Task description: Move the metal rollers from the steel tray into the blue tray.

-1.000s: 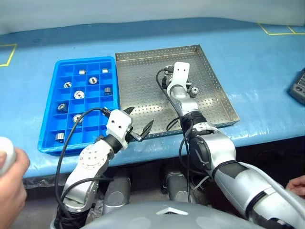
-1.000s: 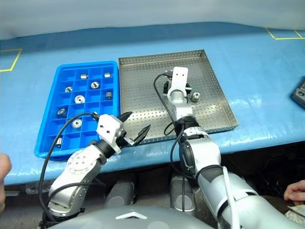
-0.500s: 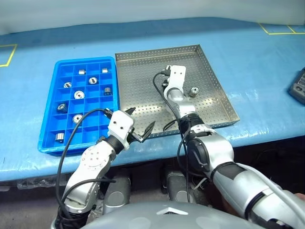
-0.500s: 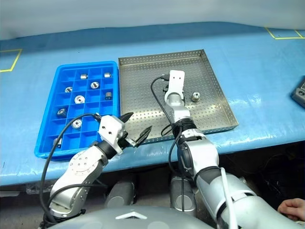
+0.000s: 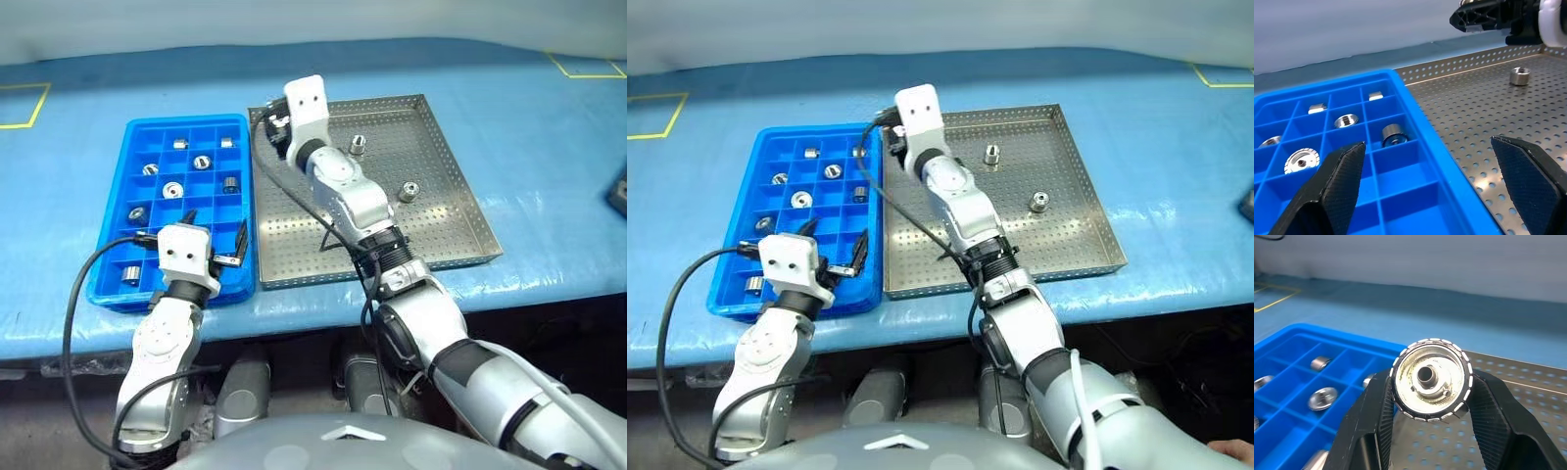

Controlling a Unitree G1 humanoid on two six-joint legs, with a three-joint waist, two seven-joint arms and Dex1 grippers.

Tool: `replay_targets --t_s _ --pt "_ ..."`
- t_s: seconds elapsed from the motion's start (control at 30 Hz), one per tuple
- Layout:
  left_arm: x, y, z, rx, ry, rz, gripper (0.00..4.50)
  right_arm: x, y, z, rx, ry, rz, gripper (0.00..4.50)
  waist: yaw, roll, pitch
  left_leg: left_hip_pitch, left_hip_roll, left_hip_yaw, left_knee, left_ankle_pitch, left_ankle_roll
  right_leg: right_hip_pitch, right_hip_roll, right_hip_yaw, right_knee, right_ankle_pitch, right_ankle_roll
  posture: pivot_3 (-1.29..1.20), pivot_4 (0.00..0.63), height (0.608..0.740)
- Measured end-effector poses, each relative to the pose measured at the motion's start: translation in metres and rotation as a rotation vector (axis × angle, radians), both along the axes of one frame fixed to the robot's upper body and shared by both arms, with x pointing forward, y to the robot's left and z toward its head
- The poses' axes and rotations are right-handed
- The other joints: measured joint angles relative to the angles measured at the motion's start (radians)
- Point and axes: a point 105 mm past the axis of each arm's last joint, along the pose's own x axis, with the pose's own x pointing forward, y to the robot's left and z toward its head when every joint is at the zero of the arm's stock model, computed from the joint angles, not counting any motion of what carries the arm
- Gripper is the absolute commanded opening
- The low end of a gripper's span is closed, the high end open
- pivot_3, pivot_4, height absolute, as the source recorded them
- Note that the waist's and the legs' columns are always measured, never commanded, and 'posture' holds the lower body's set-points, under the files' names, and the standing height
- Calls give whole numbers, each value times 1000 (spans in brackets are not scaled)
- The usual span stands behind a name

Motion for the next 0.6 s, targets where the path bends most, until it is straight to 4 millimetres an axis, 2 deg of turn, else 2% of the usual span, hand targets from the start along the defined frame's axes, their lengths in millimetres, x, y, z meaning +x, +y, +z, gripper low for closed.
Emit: replay_targets --t_s 0.17,0.37,0.6 --pt "-10 2 0 1 0 1 4500 -17 22 -11 -46 38 116 1871 27 0 0 0 0 0 0 0 0 0 0 0 0 0 0 382 150 740" --pt "-23 6 -9 -6 43 38 4500 -31 39 -20 -65 63 219 1871 51 0 0 0 0 0 0 0 0 -1 0 -1 0 -1 -1 461 150 740" --pt "-35 11 -15 -13 67 104 4500 -39 48 -35 -93 116 288 1871 94 0 0 -1 1 0 -1 0 0 -2 0 -2 0 -1 -1 514 150 740"
